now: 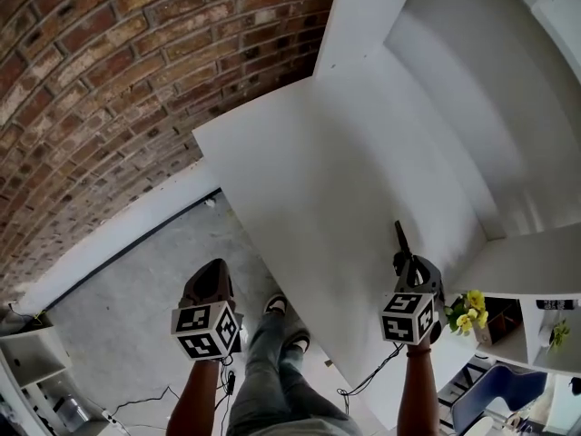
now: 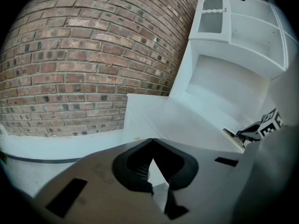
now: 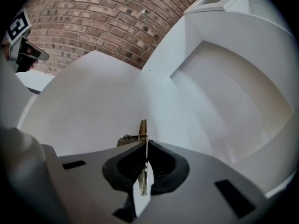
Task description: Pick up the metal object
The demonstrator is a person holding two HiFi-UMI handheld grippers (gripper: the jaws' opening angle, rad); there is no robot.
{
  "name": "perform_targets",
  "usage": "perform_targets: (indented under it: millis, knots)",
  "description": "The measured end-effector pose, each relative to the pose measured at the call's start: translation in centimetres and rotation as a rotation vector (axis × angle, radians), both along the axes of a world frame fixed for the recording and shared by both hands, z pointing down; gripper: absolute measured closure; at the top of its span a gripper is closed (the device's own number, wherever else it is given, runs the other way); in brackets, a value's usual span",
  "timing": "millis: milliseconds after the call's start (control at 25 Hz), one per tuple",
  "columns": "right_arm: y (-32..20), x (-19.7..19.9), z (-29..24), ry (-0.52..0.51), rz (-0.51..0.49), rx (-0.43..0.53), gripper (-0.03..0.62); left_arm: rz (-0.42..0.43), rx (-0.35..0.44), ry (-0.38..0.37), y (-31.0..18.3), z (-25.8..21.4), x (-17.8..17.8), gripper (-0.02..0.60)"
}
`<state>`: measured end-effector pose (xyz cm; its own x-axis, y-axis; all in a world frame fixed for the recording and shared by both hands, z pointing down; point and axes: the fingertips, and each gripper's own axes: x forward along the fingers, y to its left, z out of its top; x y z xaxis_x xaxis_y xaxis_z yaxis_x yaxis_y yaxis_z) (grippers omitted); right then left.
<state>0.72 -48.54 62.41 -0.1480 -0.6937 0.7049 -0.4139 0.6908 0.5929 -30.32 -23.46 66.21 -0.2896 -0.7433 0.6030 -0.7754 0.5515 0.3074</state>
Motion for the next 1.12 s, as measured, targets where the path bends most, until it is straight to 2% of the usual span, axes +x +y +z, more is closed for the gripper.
perform_targets:
  millis: [360,560,800,1120]
  knots:
    - [1.3,0.6,-3.7,-0.199,0.064,-0.026,0.585,0.063,0.043,-0.049,-2.4,-4.2,1.7,0.571]
    - [1.7,1.4,-8.8,-0.327,0.1,0.028,0.585,0.122,0.093,-0.094,-4.7,-7.8,3.1,0.571]
    - [2.1,3.8,-15.5,-0.51,0.147,0.126,0.585,0.219,0.189,-0.151,-9.1,-13.1,5.7,0.571]
    - [3.5,10.5,-21.7,-0.711,0.294,0.281,0.585,0.412,0.336,-0.23,-16.1,-20.7,12.4,0.571]
